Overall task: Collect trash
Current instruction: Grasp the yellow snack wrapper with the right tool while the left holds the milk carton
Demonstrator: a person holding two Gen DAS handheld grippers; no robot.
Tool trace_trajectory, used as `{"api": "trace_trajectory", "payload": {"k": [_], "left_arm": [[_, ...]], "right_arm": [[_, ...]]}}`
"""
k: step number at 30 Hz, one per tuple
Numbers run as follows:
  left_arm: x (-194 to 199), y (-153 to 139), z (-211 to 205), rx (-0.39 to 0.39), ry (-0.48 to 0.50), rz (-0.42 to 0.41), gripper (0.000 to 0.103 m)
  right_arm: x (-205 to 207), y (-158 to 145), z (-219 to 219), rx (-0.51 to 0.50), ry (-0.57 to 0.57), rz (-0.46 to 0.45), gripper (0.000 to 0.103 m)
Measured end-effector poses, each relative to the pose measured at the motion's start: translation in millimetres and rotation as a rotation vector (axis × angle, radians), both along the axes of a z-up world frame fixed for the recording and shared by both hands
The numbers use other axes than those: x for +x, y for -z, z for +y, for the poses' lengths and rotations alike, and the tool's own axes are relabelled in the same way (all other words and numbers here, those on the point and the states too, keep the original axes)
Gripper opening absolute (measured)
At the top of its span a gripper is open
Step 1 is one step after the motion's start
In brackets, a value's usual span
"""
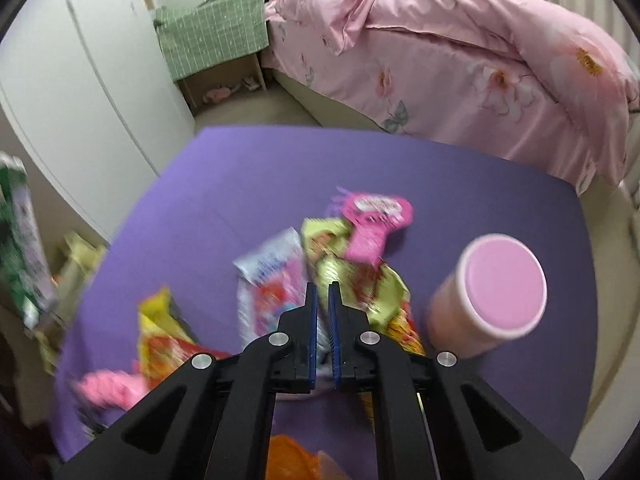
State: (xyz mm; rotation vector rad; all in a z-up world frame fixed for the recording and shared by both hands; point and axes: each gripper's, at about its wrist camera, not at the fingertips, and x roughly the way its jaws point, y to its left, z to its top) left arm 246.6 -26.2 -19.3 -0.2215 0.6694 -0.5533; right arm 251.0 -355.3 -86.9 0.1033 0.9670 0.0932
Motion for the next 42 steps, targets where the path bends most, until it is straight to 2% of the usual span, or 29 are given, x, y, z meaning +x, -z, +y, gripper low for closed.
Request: {"api": "trace_trajectory", "payload": {"k": [3,6,10,11,12,13,14,15,18,21,24,26,29,30,31,32,34,38,42], "left_arm": [[4,4,-4,0.006,0.007,0.016,0.048],[7,7,-8,0.012,0.014,0.027,0.048],[8,10,-11,0.026,0.02,0.033,0.048],[8,10,-11,0.028,0.019,0.032,0.048],[9,10,-11,0.03,0.018,0.032,0.048],[9,10,-10,0.03,0.017,0.032,0.048],[9,10,-10,0.03,0.015,0.033,0.048],[10,9,-9,0.029,0.013,0.033,0.048],[9,10,-8,0.025,0.004,0.035,0.048],[9,12,-7,0.02,-0.002,0.041,0.048],[10,15,-7,0.022,-0.005,0.052,0.048],[9,15,-8,0.024,-0.007,0.054,0.048],[9,14,-10,0.024,-0.009,0.055,0.048],[9,14,-10,0.024,-0.008,0.055,0.048],[9,14,-10,0.025,-0.008,0.054,0.048],[8,14,-10,0.026,-0.009,0.053,0.048],[6,11,-7,0.03,-0.015,0.043,0.048],[2,5,1,0.019,-0.037,0.026,0.048],[-12,-11,16,-0.001,-0.067,-0.035,0.048]], "right_arm": [[1,6,0,-0.022,-0.03,-0.019,0.009],[10,10,7,-0.044,-0.088,0.001,0.009],[16,10,21,-0.148,-0.15,0.012,0.009],[16,8,23,-0.165,-0.151,0.007,0.013],[16,3,23,-0.172,-0.148,-0.01,0.026],[15,-2,24,-0.164,-0.154,-0.026,0.05],[14,-6,24,-0.152,-0.162,-0.043,0.06],[13,-11,24,-0.144,-0.166,-0.052,0.063],[16,-11,21,-0.161,-0.161,-0.014,0.063],[22,0,12,-0.203,-0.103,0.043,0.062],[23,0,13,-0.199,-0.084,0.025,0.062],[24,4,19,-0.204,-0.114,0.029,0.06],[31,16,36,-0.381,-0.13,0.054,0.046],[32,18,39,-0.42,-0.132,0.051,0.037],[31,17,39,-0.403,-0.14,0.049,0.033],[30,13,36,-0.328,-0.151,0.054,0.03],[22,2,32,-0.259,-0.141,0.028,0.027],[-5,-39,35,-0.197,-0.127,-0.09,0.026],[-33,-84,47,-0.101,-0.149,-0.211,0.026]]}}
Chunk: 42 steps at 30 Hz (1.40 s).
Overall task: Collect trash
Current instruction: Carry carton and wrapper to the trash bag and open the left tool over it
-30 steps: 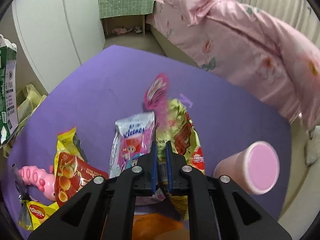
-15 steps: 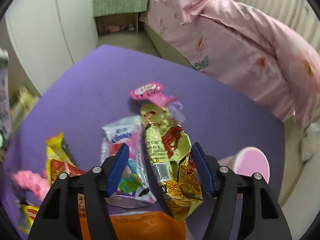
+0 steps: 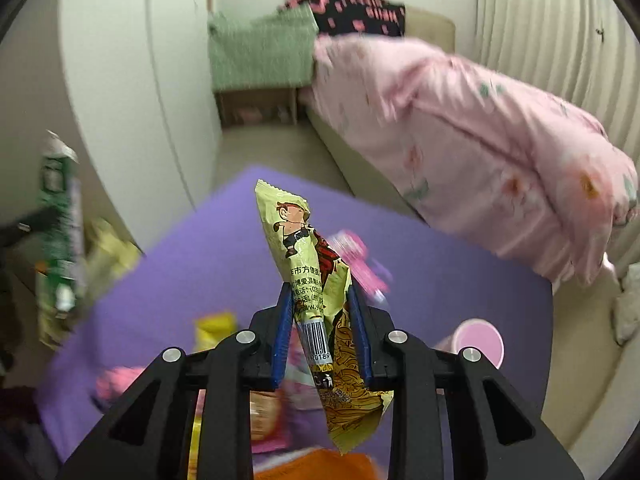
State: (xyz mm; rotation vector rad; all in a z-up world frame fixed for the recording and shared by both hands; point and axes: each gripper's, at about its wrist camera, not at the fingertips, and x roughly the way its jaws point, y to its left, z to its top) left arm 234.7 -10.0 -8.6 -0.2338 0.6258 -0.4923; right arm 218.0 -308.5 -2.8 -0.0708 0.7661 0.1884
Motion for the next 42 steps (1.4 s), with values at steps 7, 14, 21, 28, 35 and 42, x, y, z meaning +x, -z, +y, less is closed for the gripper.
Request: {"api": "trace_trajectory", "payload": {"k": [7,14,21,28,35,42], "left_arm": [[-26,-33,45,0.018,-0.098,-0.115,0.048],[-49,-39,102,0.044,-0.221,-0.139,0.048],[-62,-28,144,0.043,-0.309,-0.124,0.048],[-59,1,167,0.032,-0.374,-0.099,0.048],[-39,70,149,0.176,-0.354,-0.033,0.047],[-13,129,137,0.277,-0.317,0.109,0.047]], "right_arm": [[-22,-56,45,0.122,-0.09,-0.17,0.027],[-23,-70,91,0.185,-0.174,-0.19,0.027],[-18,-68,134,0.195,-0.239,-0.162,0.027],[-17,-64,155,0.192,-0.255,-0.141,0.028],[-6,-44,164,0.191,-0.243,-0.092,0.028],[4,-23,162,0.199,-0.227,-0.052,0.028]]}}
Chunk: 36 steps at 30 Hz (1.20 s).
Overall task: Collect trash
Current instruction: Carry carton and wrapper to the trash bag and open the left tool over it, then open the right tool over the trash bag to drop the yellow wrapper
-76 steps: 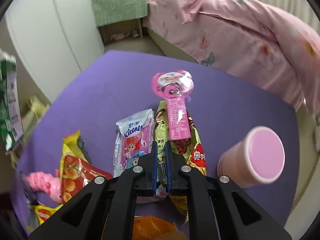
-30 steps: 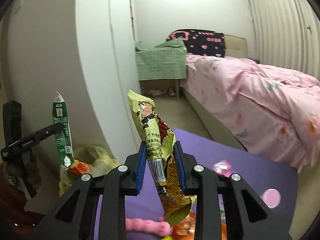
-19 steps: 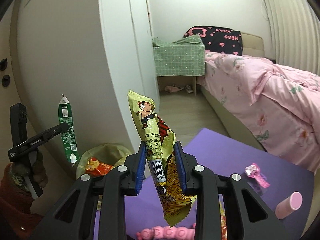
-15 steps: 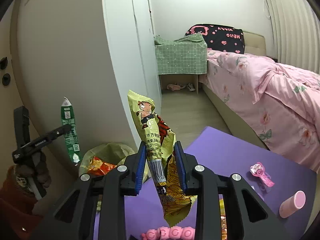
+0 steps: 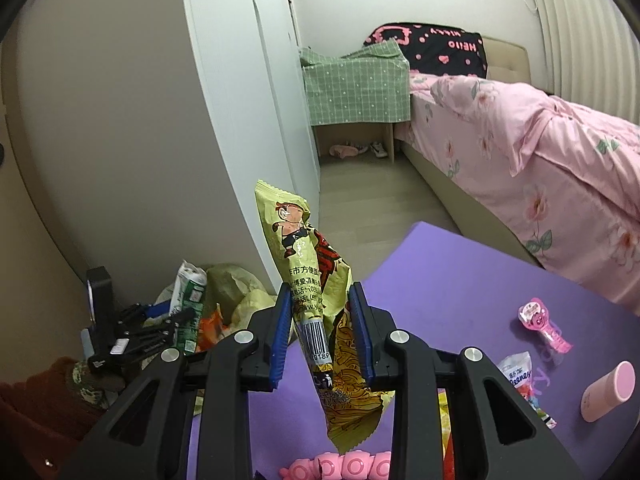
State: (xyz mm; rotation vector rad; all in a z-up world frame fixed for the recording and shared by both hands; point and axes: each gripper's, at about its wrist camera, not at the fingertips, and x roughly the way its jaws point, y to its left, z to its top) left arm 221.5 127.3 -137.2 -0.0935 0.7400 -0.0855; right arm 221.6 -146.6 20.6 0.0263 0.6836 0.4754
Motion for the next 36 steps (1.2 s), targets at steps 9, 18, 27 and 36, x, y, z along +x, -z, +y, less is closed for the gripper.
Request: {"api": "trace_trajectory", "payload": {"k": [9,18,27,36], "left_arm": [[4,23,17,-0.079,0.014,0.086,0.049],[-33,-54,62,-0.233,-0.033,-0.05,0.069],[-93,-126,131,-0.186,-0.192,-0.249,0.07],[-106,-126,162,-0.226,-0.249,-0.265,0.071]], "right_arm": [[8,17,11,-0.004,-0.003,0.042,0.028],[8,19,63,-0.015,-0.084,0.035,0.029],[20,48,174,-0.033,-0.261,0.088,0.029],[32,75,232,-0.051,-0.337,0.157,0.062]]}}
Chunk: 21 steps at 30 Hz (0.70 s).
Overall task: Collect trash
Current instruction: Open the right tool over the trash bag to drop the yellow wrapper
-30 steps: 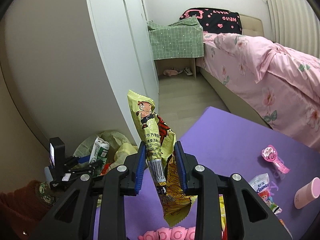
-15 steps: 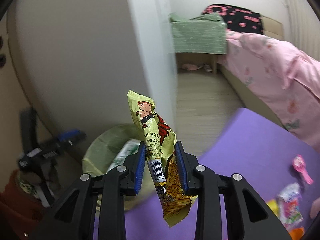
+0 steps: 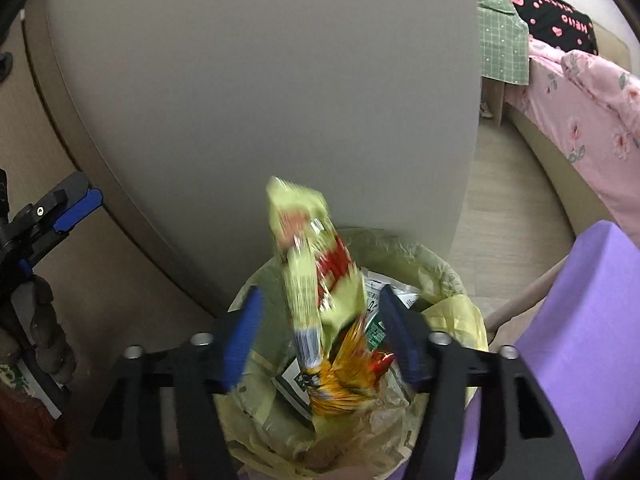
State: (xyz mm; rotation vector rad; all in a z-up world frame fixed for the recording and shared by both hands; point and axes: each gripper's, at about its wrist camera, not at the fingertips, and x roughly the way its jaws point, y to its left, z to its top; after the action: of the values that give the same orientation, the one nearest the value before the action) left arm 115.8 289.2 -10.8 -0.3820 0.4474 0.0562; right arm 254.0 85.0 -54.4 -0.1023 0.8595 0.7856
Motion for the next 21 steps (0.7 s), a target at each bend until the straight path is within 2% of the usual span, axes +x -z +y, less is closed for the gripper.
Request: {"api": "trace_trajectory", "payload": {"k": [5,13,17,21], "left_arm": [[8,12,-5,-0.015,0.019,0.028,0.071],[22,25,-41,-0.009,0.114,0.07,0.07],[32,32,-74,-0.008,0.205,0.09,0.07],[43,38,-110,-0.018,0.309,0.11,0.07]], "right_arm": [[-4,-5,-12,-0.013,0.024,-0.027,0.064],[-15,-27,-68,-0.059,0.122,-0.118,0.065],[-34,-33,-107,-0.101,0.145,-0.123,0.065],[-60,-40,-159,-0.142,0.233,-0.191,0.065]]}}
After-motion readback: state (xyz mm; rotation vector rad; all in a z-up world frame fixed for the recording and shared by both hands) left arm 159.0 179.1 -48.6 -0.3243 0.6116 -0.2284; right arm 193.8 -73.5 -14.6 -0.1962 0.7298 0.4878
